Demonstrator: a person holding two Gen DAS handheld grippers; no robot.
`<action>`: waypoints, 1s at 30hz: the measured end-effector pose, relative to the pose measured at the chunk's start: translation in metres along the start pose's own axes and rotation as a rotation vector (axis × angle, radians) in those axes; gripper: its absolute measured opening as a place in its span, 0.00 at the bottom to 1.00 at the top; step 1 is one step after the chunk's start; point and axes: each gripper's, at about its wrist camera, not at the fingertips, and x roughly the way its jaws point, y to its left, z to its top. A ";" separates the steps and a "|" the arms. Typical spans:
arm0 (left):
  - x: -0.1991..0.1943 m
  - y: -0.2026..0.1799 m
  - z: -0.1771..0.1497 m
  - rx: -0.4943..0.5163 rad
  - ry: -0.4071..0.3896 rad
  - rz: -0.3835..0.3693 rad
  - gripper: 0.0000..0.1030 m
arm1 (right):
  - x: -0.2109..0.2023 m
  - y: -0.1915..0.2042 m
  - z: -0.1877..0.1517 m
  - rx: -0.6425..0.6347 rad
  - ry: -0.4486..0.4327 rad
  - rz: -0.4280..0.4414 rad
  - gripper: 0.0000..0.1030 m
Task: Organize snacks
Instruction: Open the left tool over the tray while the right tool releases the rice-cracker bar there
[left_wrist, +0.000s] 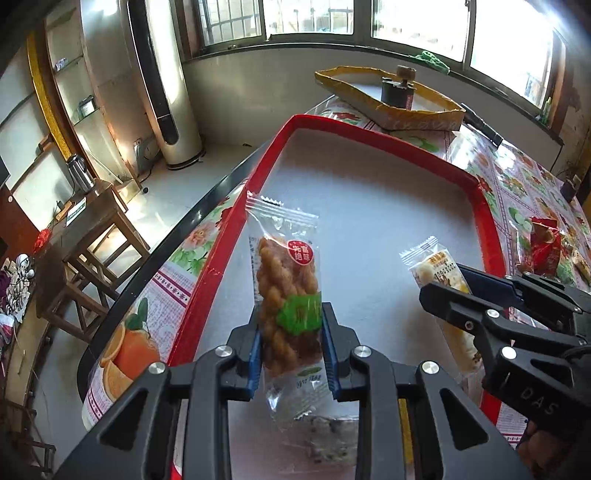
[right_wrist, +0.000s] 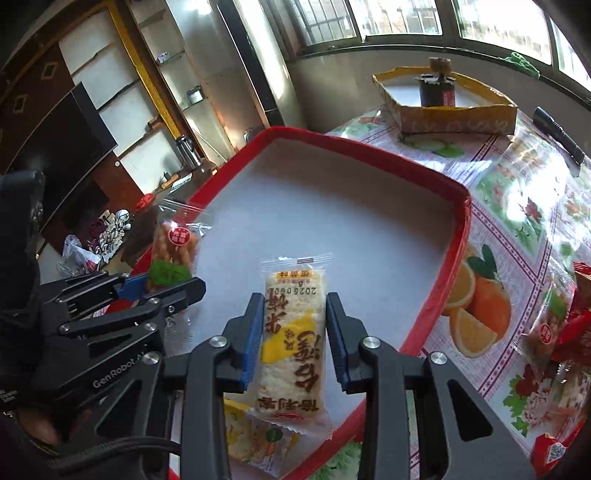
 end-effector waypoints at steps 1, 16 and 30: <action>0.001 0.000 0.000 0.000 0.004 0.000 0.24 | 0.002 0.000 0.000 -0.001 0.003 -0.001 0.34; -0.002 0.008 0.003 -0.048 0.002 0.018 0.38 | 0.002 -0.005 0.001 0.010 -0.009 0.003 0.38; -0.049 -0.036 -0.006 -0.117 -0.064 -0.144 0.56 | -0.081 -0.023 -0.016 0.140 -0.181 -0.035 0.75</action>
